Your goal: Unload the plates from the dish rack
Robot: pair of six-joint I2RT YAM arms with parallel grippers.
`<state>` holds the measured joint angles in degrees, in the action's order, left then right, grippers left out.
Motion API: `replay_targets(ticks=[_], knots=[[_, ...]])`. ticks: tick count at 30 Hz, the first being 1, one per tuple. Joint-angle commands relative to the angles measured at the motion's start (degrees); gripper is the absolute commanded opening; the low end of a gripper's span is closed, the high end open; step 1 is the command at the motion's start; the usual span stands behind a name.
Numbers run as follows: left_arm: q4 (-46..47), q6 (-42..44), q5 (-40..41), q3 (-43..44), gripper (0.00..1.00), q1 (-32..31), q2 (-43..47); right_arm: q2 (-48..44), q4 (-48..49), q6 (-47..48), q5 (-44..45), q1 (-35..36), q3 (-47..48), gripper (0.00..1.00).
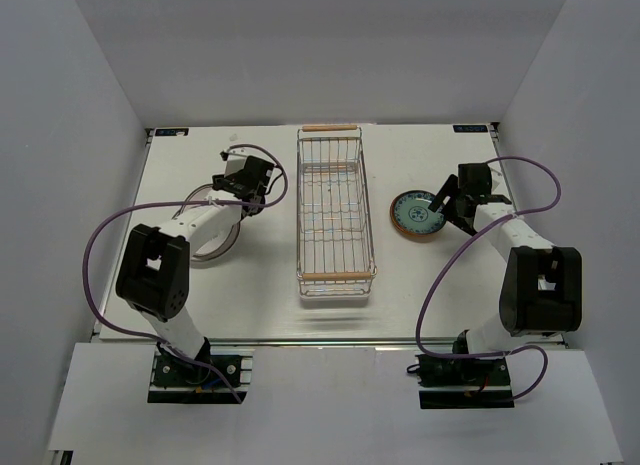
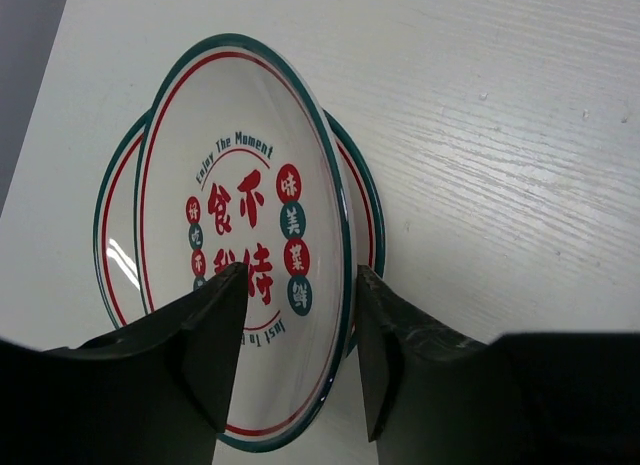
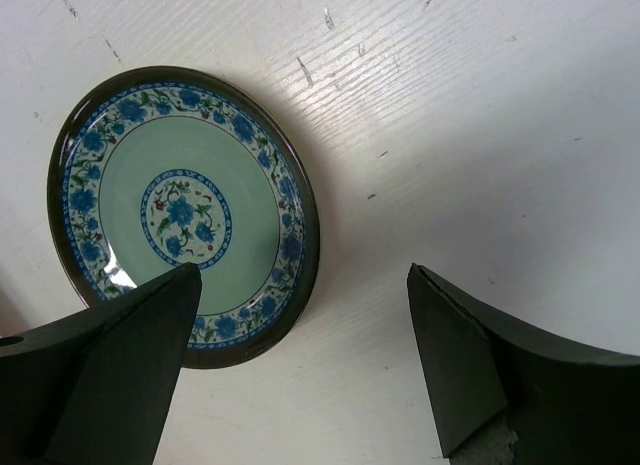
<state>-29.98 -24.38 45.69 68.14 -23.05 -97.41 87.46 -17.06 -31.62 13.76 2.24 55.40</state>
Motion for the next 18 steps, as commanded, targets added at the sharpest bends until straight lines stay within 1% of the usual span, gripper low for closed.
replay_targets(ticks=[1,6,8,11,12,15,16,18], knots=[[-0.4,-1.5,1.2,-0.6,0.57,0.4,2.4,-0.4,0.1,-0.4,0.9,-0.4,2.1,0.89],[-2.8,-3.3,1.2,0.2,0.72,0.4,2.6,-1.1,-0.3,-0.5,1.0,-0.2,2.1,0.89],[-3.3,-4.0,1.2,-0.5,0.8,0.4,3.2,-1.4,-0.3,-0.4,0.9,-0.1,2.1,0.89],[-3.8,-5.0,0.5,-2.3,0.86,0.4,5.2,-1.7,-0.3,-0.4,0.9,-0.2,2.1,0.89],[-3.5,-5.1,0.0,-3.0,0.89,0.4,5.8,-1.9,-0.3,-0.4,0.8,-0.2,2.1,0.89],[-2.3,-6.1,-0.7,-5.7,0.94,0.9,8.0,-2.5,-0.4,-0.4,0.3,-0.2,2.2,0.89],[-1.8,-6.2,-1.3,-7.0,0.98,0.9,9.0,-2.6,-0.4,0.1,-0.1,-0.1,2.3,0.89],[-1.2,-6.4,-1.8,-7.9,0.98,1.4,9.9,-3.3,-0.7,0.4,-0.3,-0.1,2.5,0.89]])
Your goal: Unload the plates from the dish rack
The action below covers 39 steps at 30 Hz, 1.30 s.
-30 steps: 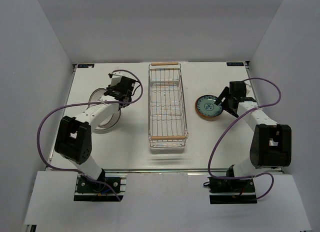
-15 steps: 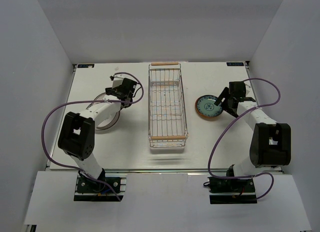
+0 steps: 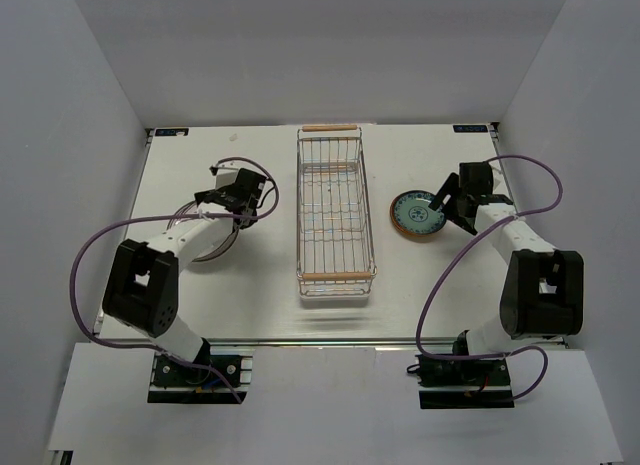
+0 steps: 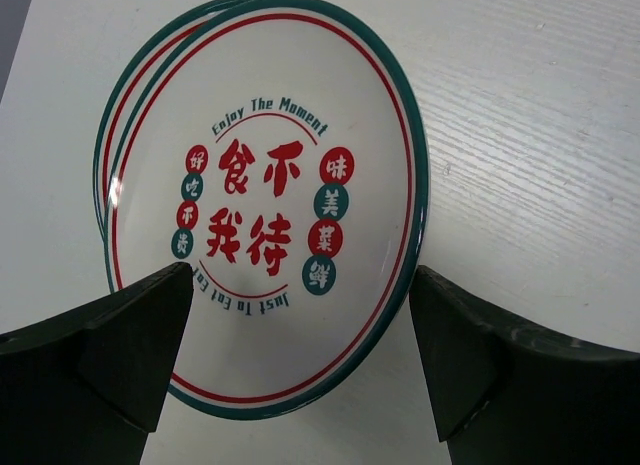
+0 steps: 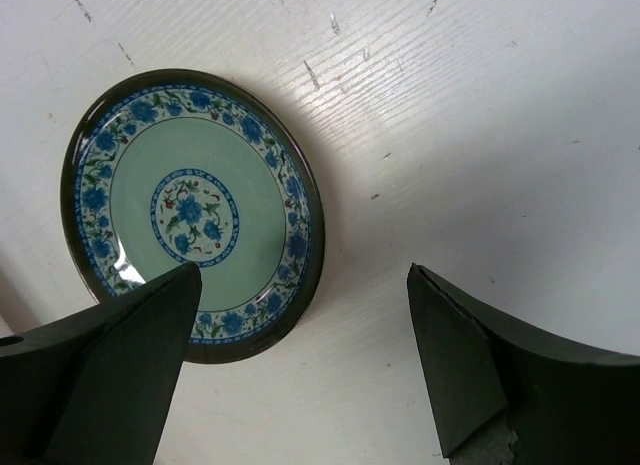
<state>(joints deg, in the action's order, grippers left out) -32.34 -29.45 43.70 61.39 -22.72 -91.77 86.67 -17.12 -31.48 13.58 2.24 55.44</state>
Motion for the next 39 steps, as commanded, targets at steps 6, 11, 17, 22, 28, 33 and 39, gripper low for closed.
replay_targets(ticks=[6,11,17,22,28,33,39], knots=[[2.5,-0.8,-1.3,-1.5,0.98,2.9,5.0,-3.7,-0.4,0.5,-1.5,0.0,2.4,0.89],[4.4,1.6,-7.5,-0.7,0.98,3.5,3.3,-4.0,-1.4,0.3,-1.1,-0.2,2.5,0.89],[7.2,3.3,-11.6,-1.2,0.98,4.1,3.3,-4.2,-1.9,0.2,-0.7,0.0,2.2,0.89],[6.2,3.2,-12.2,0.3,0.98,4.6,0.9,-4.8,-2.3,0.2,-0.5,0.0,1.9,0.89],[7.9,3.7,-15.3,-1.2,0.98,4.6,6.9,-6.5,-2.5,0.5,-0.5,0.0,1.1,0.89],[16.1,6.0,-22.8,-9.1,0.98,4.0,24.0,-10.5,-4.8,0.5,0.6,0.0,0.9,0.89],[26.1,3.8,-24.9,-25.1,0.98,3.5,45.8,-19.5,-6.1,0.2,-1.5,0.7,-4.8,0.89]])
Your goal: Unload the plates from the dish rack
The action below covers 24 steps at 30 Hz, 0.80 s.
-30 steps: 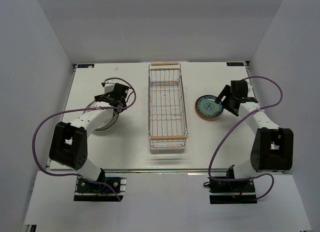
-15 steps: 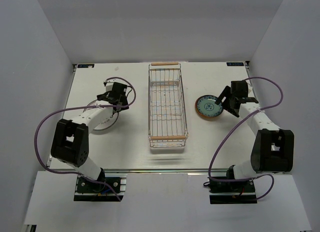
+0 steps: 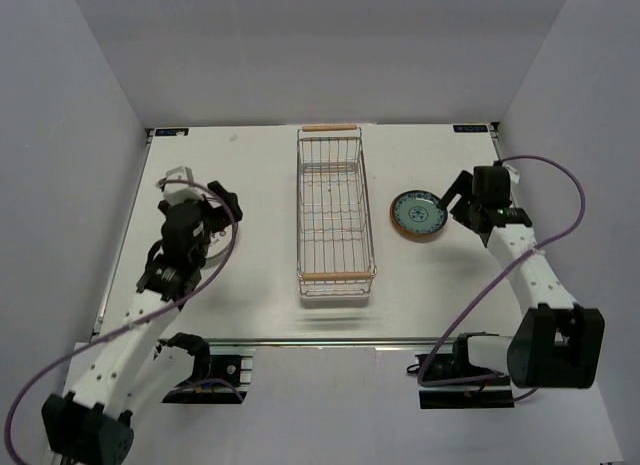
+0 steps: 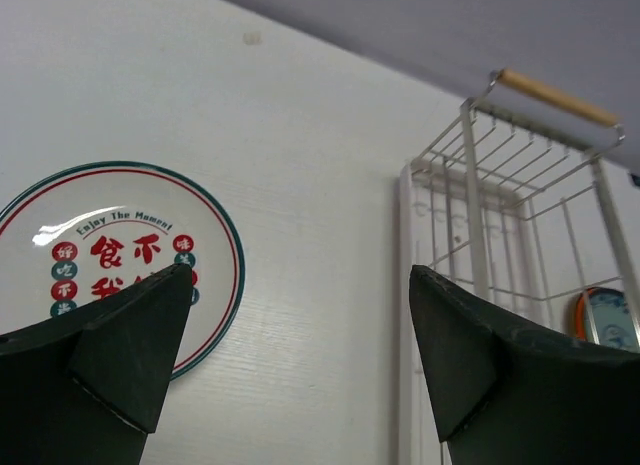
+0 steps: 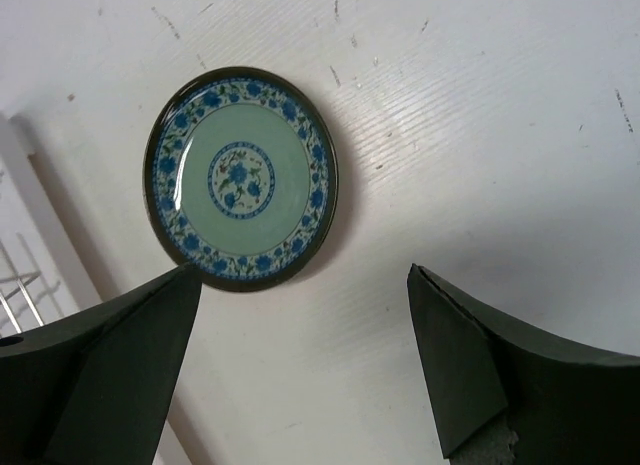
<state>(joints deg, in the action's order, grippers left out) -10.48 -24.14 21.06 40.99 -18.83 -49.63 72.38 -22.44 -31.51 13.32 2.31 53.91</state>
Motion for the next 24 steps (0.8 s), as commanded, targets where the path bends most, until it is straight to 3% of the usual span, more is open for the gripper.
replay_targets(ticks=[1,5,9,13,18,24], knots=[[3.1,-2.4,-2.3,-5.3,0.98,-0.4,4.6,-7.1,0.2,1.3,-2.7,0.9,-4.7,0.89],[-2.7,-6.4,-1.1,-6.2,0.98,-0.4,6.6,-23.2,10.9,7.9,-9.9,2.2,-13.4,0.89],[-3.0,-5.8,-5.5,-6.1,0.98,-0.9,8.0,-33.0,16.5,13.6,-11.9,3.2,-18.7,0.89],[-1.4,-5.0,-7.3,-7.6,0.98,-0.9,10.6,-33.8,19.2,13.8,-19.1,4.5,-22.5,0.89],[-2.5,-4.6,-5.1,-8.0,0.98,-1.5,12.9,-28.5,18.0,13.7,-17.3,4.6,-21.7,0.89],[-2.8,-4.5,-3.7,-8.3,0.98,-2.5,12.2,-29.7,20.9,12.9,-17.3,4.7,-24.4,0.89]])
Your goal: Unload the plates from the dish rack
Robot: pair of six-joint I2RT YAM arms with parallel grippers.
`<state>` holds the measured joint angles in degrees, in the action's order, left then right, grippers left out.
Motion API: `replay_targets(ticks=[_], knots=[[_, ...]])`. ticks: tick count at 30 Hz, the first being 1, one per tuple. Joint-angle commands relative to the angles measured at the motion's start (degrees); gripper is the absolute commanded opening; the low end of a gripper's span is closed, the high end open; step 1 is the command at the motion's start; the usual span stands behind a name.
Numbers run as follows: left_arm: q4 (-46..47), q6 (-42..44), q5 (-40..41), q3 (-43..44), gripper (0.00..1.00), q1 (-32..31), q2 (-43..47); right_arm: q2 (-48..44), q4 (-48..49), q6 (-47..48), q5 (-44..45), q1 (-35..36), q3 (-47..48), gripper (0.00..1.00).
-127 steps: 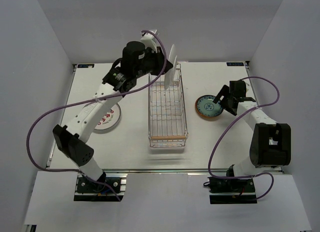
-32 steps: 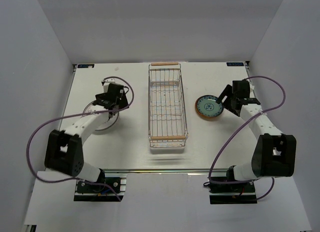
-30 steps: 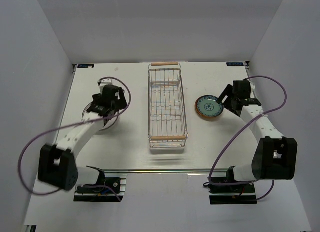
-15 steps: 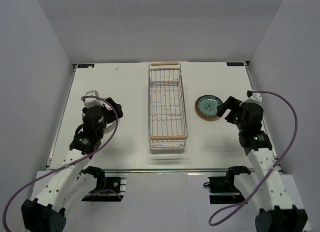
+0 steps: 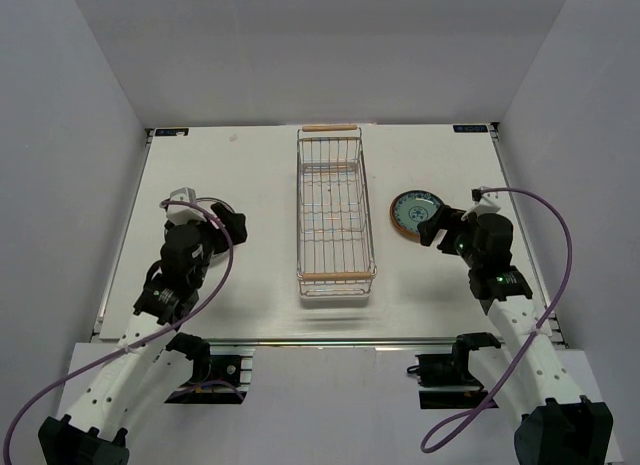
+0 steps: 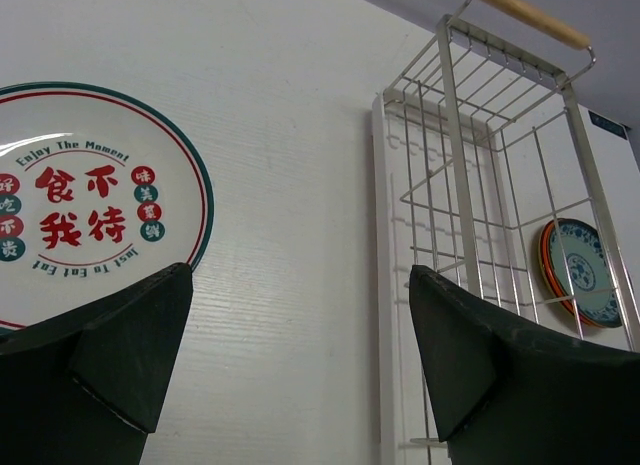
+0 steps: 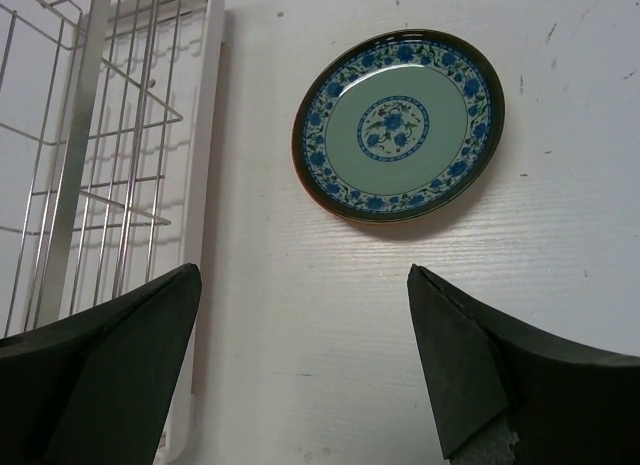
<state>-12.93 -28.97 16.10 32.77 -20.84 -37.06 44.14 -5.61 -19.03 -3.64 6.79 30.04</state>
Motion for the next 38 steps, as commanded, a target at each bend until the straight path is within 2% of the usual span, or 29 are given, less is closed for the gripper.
replay_targets(ticks=[1,5,16,26,38], knots=[[-0.8,0.2,1.2,0.2,0.98,-0.5,-1.0,-1.9,4.2,0.3,0.1,0.2,-0.8,0.89],[-1.1,0.2,1.5,0.5,0.98,-0.5,-2.0,-2.1,4.5,-0.4,0.4,0.1,-0.8,0.89],[-0.9,0.1,2.4,0.8,0.98,-0.5,-1.6,-2.7,2.1,-2.7,10.5,-0.1,-0.5,0.89],[-1.6,-1.0,3.3,-0.1,0.98,-0.5,-1.4,0.1,0.8,-3.6,10.4,-0.1,0.3,0.89],[-1.8,-1.2,4.0,-0.1,0.98,-0.5,-2.1,-2.7,2.8,-2.9,10.7,-0.4,-1.6,0.89]])
